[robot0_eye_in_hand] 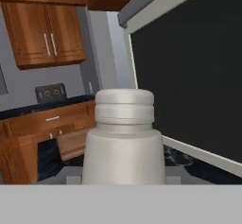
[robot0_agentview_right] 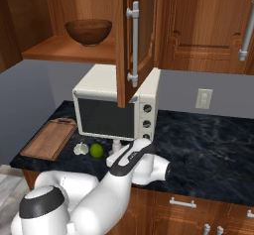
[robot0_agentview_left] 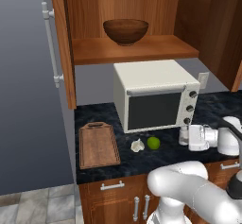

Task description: Open the cabinet. Place the bowl and condiment on the counter. Then place the lime and garlic on the cutting board.

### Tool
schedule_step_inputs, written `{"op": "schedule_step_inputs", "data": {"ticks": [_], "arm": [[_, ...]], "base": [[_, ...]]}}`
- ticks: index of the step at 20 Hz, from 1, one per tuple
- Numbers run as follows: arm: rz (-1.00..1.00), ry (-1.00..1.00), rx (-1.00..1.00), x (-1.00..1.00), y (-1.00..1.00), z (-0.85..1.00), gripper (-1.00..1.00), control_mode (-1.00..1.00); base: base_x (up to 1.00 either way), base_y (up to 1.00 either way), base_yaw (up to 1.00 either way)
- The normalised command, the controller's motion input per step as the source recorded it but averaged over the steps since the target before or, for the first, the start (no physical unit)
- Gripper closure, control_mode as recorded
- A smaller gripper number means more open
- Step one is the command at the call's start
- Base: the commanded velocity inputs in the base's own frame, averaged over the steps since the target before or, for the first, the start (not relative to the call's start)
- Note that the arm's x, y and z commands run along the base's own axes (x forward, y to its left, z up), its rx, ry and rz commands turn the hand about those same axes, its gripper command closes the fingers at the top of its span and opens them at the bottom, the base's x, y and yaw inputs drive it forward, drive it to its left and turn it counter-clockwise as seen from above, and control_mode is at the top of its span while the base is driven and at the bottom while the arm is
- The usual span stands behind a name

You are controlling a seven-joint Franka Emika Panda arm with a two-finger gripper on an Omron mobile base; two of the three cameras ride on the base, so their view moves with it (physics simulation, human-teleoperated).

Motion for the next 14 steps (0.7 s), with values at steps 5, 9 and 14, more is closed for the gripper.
{"op": "schedule_step_inputs", "data": {"ticks": [5,9,14], "arm": [[-0.01,-0.12,-0.05,0.14,0.08,-0.27,1.00,-1.00],[-0.03,-0.13,-0.12,0.10,0.08,-0.19,1.00,-1.00],[-0.05,-0.16,-0.20,0.06,0.12,-0.12,1.00,-1.00]], "base": [[0.00,0.00,0.00],[0.00,0.00,0.00],[0.00,0.00,0.00]]}}
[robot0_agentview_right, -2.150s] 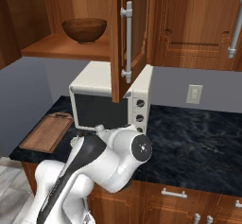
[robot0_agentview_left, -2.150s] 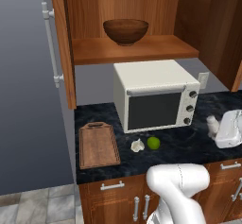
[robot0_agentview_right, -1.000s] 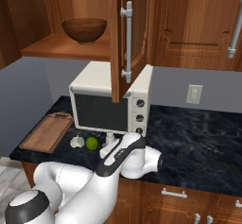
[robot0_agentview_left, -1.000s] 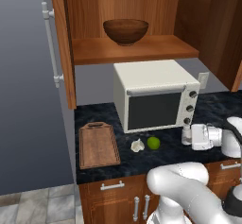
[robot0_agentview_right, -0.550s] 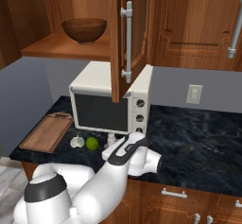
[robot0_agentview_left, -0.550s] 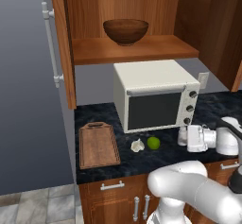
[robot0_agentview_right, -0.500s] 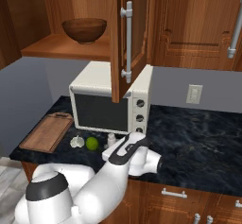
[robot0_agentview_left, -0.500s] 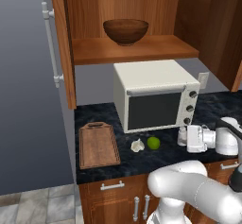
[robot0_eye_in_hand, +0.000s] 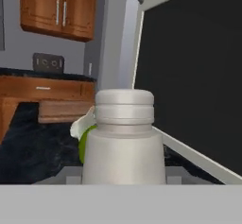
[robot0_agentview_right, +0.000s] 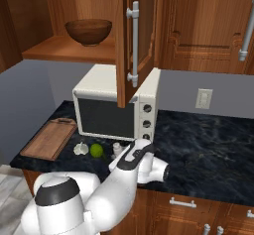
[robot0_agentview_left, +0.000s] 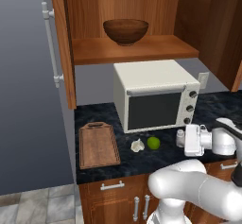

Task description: Open the cabinet. Place the bowl and condiment on the counter. Then place the lime and garlic on the cutting board.

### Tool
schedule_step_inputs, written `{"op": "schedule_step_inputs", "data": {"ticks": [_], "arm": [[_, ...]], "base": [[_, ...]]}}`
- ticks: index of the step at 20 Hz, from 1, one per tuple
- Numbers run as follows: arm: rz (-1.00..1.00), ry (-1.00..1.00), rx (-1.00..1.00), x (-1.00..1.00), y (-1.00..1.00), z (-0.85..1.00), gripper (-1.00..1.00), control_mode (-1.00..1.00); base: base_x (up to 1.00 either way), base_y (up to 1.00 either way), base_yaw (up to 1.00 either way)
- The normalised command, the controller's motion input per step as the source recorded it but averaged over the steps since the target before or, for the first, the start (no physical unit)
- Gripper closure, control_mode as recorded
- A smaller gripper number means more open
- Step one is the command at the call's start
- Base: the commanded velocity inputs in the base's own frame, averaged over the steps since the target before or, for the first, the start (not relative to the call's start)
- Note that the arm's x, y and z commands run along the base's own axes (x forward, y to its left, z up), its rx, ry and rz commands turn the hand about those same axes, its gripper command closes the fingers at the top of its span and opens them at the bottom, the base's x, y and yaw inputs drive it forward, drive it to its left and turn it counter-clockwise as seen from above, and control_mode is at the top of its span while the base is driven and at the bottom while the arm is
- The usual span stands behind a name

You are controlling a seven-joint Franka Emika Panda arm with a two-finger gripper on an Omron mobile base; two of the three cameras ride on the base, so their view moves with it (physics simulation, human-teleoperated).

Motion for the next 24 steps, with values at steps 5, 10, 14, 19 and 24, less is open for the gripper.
{"op": "schedule_step_inputs", "data": {"ticks": [5,10,14,19,24], "arm": [[-0.07,-0.08,-0.17,0.42,0.11,-0.09,1.00,-1.00],[-0.05,-0.01,-0.06,0.54,0.01,-0.33,1.00,-1.00],[-0.01,0.00,0.00,0.39,-0.12,-0.43,1.00,-1.00],[0.00,0.00,0.00,0.26,-0.34,-0.37,1.00,-1.00],[0.00,0.00,0.00,0.21,-0.26,-0.16,1.00,-1.00]], "base": [[0.00,0.00,0.00],[0.00,0.00,0.00],[0.00,0.00,0.00],[0.00,0.00,0.00],[0.00,0.00,0.00]]}}
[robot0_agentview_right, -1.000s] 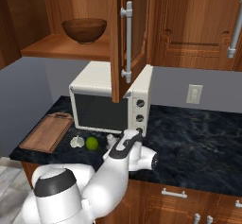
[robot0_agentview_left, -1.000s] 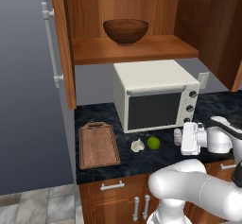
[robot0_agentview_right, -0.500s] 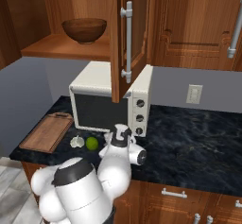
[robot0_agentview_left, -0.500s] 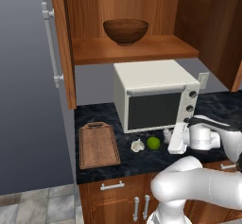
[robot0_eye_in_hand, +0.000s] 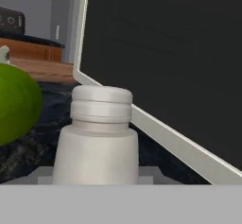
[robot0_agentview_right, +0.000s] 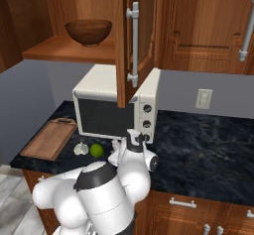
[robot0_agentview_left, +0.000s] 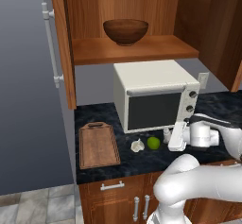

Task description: Open the cabinet. Place the bowl and condiment on the counter. Then place the lime and garlic on the cutting board.

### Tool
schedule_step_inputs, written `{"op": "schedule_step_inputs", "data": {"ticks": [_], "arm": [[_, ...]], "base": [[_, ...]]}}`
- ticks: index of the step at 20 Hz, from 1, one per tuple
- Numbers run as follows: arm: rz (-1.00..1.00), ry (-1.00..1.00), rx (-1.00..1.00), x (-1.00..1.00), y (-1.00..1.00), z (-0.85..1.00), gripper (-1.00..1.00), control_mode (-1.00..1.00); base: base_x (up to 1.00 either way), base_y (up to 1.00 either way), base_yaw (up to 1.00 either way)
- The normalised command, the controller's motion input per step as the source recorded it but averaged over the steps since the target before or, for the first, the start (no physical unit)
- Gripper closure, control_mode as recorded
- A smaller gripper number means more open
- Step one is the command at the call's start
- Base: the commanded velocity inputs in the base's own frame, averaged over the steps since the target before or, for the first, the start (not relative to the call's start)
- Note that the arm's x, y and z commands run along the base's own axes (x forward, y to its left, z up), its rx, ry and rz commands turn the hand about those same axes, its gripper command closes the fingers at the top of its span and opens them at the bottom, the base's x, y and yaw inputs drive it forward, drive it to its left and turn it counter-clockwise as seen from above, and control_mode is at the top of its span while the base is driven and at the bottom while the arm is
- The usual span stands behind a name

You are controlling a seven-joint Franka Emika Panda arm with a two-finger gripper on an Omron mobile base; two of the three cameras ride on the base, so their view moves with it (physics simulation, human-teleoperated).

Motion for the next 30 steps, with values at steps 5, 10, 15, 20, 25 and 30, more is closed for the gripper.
{"op": "schedule_step_inputs", "data": {"ticks": [5,10,15,20,25,30], "arm": [[0.00,-0.01,-0.02,0.00,-0.02,-0.11,-1.00,-1.00],[0.00,0.02,-0.01,-0.01,-0.01,0.00,-1.00,-1.00],[-0.03,0.14,-0.06,-0.11,-0.14,-0.03,-1.00,-1.00],[-0.13,0.16,-0.04,-0.06,-0.47,0.06,-1.00,-1.00],[-0.14,0.18,-0.02,-0.11,-0.43,0.40,-1.00,-1.00],[-0.15,0.24,-0.03,-0.22,-0.19,0.64,-1.00,-1.00]], "base": [[0.00,0.00,0.00],[0.00,0.00,0.00],[0.00,0.00,0.00],[0.00,0.00,0.00],[0.00,0.00,0.00],[0.00,0.00,0.00]]}}
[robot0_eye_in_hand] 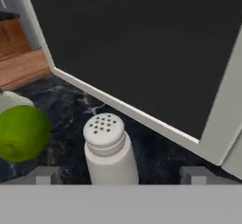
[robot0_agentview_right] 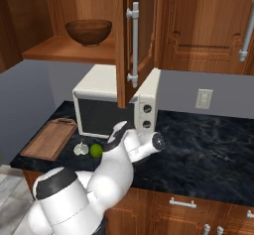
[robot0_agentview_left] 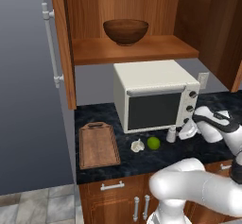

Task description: Open the cabinet. Place the bowl and condiment on the counter. Then place the lime and garlic on the cutting board.

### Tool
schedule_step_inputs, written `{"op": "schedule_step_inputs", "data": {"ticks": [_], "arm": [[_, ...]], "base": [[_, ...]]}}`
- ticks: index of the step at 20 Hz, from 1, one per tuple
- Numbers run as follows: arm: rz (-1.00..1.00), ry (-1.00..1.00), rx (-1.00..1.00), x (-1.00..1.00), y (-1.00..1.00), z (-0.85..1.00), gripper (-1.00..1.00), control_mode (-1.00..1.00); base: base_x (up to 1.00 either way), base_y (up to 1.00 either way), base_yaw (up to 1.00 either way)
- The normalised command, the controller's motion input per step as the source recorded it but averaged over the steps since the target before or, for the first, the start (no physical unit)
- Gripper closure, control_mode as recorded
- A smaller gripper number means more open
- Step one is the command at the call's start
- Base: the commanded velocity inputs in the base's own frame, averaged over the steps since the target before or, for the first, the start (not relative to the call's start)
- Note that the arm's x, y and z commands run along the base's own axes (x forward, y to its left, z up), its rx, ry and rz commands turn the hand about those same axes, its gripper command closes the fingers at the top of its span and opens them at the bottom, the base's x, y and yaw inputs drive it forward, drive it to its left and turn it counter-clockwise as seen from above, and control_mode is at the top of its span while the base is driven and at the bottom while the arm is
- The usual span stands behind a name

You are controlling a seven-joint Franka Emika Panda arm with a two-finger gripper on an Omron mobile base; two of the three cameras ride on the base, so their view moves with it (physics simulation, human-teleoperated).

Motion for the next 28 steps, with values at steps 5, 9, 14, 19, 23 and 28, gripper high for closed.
{"op": "schedule_step_inputs", "data": {"ticks": [5,9,14,19,23,28], "arm": [[-0.10,0.09,-0.15,-0.62,0.00,0.49,-1.00,-1.00],[-0.05,0.01,-0.21,-0.75,0.12,0.51,-1.00,-1.00],[0.00,0.00,-0.24,-0.47,0.51,0.75,-1.00,-1.00],[0.00,0.03,-0.14,-0.44,0.58,0.60,-1.00,-1.00],[0.00,0.05,-0.13,-0.30,0.50,0.65,-1.00,-1.00],[0.00,0.01,-0.15,-0.20,0.44,0.93,-1.00,-1.00]], "base": [[0.00,0.00,0.00],[0.00,0.00,0.00],[0.00,0.00,0.00],[0.00,0.00,0.00],[0.00,0.00,0.00],[0.00,0.00,0.00]]}}
